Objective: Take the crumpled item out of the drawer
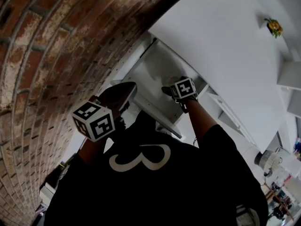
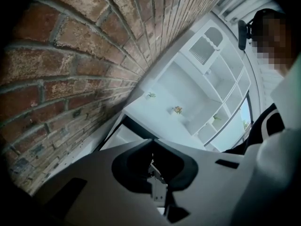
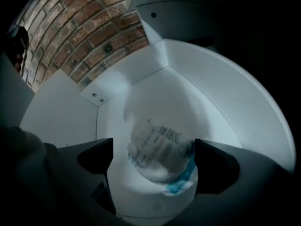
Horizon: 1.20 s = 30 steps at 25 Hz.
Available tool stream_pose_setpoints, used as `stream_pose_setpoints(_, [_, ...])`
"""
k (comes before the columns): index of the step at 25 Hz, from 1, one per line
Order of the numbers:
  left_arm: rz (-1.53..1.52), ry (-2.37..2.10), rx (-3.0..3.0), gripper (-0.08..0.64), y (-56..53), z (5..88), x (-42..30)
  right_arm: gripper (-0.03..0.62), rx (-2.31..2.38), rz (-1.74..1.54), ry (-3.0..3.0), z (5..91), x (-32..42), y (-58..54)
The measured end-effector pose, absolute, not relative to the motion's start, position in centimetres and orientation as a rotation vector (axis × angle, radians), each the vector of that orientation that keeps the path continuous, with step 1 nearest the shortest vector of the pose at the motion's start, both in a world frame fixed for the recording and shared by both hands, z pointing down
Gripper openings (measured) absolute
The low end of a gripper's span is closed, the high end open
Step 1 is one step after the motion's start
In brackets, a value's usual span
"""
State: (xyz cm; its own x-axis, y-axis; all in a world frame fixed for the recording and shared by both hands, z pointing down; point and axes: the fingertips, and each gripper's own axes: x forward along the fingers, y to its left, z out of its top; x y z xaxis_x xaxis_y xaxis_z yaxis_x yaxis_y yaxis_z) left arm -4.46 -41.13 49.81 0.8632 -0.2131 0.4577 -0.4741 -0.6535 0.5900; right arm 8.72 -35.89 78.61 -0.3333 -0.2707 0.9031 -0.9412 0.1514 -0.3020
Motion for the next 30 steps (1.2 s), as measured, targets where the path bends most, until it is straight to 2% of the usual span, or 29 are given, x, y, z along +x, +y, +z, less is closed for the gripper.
stream_pose_setpoints(6, [0.468, -0.487, 2.293, 0.003, -41.5, 50.3, -4.2, 0.484, 1.216, 1.206, -1.662, 79.6, 9.7, -35.8])
stream_pose_setpoints(21, [0.491, -0.480, 2.269, 0.003, -41.8, 51.1, -3.4, 0.266, 1.210, 1.142, -1.548, 79.8, 12.0, -34.6])
stream_pose_setpoints(30, [0.499, -0.486, 2.263, 0.003, -41.7, 51.3, -2.8, 0.226, 1.171, 1.159, -1.535, 79.7, 12.6, -34.6])
